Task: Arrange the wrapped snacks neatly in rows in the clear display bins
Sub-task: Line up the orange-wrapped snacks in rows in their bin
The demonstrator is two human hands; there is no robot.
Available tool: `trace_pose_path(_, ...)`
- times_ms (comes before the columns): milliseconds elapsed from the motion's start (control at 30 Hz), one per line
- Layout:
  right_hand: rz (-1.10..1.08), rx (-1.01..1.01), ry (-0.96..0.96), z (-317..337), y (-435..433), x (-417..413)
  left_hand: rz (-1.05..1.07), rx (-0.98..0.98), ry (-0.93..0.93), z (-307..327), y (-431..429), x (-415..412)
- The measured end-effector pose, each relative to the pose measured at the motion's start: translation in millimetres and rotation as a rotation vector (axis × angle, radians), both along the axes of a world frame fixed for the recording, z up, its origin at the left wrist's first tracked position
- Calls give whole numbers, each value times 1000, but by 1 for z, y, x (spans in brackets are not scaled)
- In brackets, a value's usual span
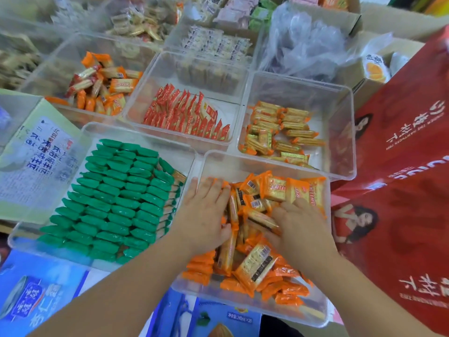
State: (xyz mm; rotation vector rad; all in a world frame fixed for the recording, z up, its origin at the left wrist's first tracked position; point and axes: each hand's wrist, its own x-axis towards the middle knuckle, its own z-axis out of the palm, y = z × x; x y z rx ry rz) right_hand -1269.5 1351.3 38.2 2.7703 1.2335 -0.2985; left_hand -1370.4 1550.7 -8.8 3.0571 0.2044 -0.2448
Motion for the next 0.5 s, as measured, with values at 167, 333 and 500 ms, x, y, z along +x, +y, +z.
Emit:
trace_pose_path(167,-149,406,190,11,8,13,-16,149,204,-13,19,32)
trace_pose_path(333,-105,469,108,10,62,43,-55,146,166,-16,21,29)
trace_pose_path(500,63,111,-1,-19,127,57,-38,112,130,-10,21,27)
